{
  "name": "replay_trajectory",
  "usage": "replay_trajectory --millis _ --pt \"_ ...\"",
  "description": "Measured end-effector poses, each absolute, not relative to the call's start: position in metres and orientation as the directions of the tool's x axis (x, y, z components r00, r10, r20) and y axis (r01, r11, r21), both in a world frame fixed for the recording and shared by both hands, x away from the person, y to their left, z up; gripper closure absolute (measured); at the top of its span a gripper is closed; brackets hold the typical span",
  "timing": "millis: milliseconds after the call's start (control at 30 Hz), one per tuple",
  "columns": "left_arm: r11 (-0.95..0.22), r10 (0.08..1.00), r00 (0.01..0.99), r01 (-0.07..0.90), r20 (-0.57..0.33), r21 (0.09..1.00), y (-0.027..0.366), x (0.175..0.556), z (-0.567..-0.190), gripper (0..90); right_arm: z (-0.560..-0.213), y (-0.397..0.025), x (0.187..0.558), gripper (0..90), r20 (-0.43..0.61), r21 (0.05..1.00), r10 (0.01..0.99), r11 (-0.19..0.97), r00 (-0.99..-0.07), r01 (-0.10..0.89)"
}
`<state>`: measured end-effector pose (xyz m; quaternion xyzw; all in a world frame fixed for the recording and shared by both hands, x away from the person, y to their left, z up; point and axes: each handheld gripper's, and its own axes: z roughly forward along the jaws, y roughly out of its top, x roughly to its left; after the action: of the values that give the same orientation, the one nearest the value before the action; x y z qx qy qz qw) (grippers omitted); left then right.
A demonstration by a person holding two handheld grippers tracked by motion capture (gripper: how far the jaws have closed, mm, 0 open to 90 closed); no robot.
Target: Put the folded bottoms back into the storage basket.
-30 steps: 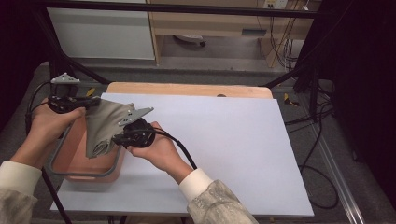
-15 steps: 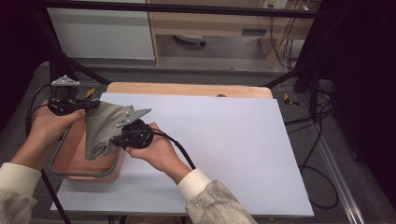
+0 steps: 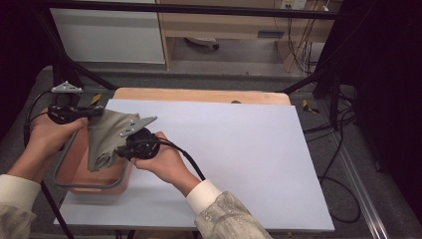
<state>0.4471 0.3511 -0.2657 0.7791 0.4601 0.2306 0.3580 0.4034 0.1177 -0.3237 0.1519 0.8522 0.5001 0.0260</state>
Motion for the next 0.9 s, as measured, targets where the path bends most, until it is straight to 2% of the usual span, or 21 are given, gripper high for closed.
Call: replay_trajectory --millis 900 --pt "-0.311 0.889 0.458 0.562 0.025 0.767 0.362 0.444 -0.271 82.8 -0.328 0.131 0.401 87.5 0.107 0.857 0.266 0.465 -0.958 0.224"
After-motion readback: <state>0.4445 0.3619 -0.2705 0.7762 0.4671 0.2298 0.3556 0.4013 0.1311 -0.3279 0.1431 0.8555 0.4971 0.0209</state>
